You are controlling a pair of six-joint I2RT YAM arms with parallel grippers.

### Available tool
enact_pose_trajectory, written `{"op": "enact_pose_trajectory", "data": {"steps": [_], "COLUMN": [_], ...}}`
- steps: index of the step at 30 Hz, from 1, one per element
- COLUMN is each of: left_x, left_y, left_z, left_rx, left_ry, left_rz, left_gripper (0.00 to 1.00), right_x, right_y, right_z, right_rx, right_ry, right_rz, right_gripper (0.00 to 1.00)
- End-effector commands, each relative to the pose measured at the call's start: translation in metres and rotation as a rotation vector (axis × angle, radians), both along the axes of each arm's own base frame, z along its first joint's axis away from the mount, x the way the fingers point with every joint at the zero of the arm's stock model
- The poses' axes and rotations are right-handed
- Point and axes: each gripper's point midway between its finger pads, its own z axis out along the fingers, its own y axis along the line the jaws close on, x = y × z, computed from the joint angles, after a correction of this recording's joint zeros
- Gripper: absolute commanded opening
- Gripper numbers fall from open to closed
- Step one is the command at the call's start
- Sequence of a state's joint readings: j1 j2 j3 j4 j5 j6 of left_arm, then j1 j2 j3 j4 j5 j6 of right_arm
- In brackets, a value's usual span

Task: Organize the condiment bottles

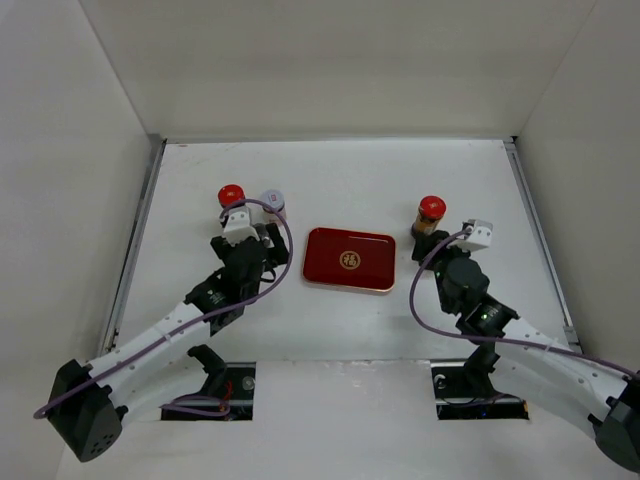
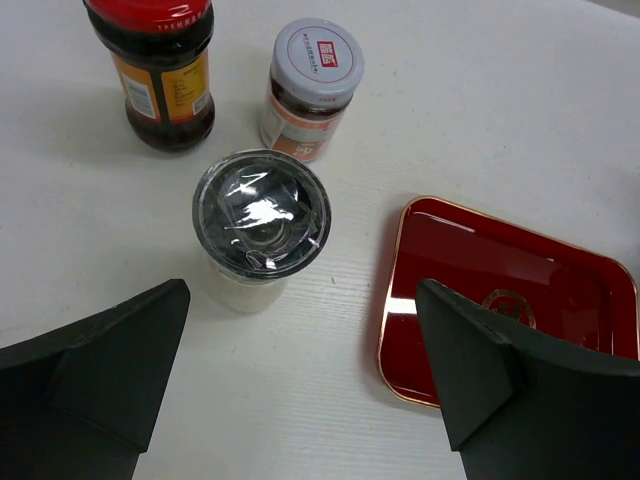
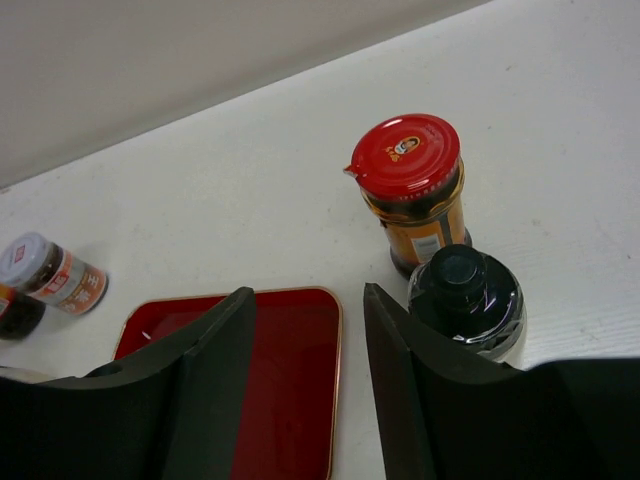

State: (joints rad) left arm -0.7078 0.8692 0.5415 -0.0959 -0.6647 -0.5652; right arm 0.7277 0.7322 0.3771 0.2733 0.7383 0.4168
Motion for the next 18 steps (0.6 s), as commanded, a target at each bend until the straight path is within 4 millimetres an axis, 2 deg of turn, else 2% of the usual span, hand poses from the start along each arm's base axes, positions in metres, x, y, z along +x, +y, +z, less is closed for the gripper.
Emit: {"op": "enact_pose_trajectory", "data": {"steps": [1, 3, 5, 7, 9, 13, 16, 18], "left_x": [0.007, 0.009, 0.011, 0.014, 0.015, 0.023, 0.030, 0.036], "left_y": [-0.008, -0.005, 0.001, 0.011, 0.014, 0.008, 0.003, 0.000], "left_z": [0.026, 0.029, 0.031, 0.034, 0.035, 0.037, 0.033, 0.026], "left_rx": [-0.051, -0.053, -0.051, -0.047, -0.026, -0.027, -0.012, 0.015], "left_ry": [-0.051, -0.058, -0.073, -0.092, -0.099, -0.117, -0.113, -0.088], "left_rz": [-0.013, -0.004, 0.021, 0.060, 0.063, 0.037, 0.028, 0.026], "left_gripper": [1.00, 1.00, 1.00, 1.00, 1.00, 1.00, 0.66, 0.68], "right_x": [0.004, 0.004, 0.003, 0.003, 0.004, 0.004, 0.005, 0.005], "right_y": [0.004, 0.005, 0.006, 0.006, 0.007, 0.008, 0.008, 0.010], "right_z": [0.022, 0.021, 0.023, 0.023, 0.022, 0.020, 0.020, 0.021], "right_rx": [0.038, 0.029, 0.035, 0.032, 0.019, 0.020, 0.024, 0.028], "right_ry": [-0.054, -0.046, -0.051, -0.047, -0.035, -0.030, -0.031, -0.039], "right_rz": [-0.002, 0.001, 0.006, 0.006, 0.007, 0.007, 0.007, 0.016], "right_gripper": [0.53, 0.44, 0.32, 0.23, 0.19, 0.24, 0.32, 0.39]}}
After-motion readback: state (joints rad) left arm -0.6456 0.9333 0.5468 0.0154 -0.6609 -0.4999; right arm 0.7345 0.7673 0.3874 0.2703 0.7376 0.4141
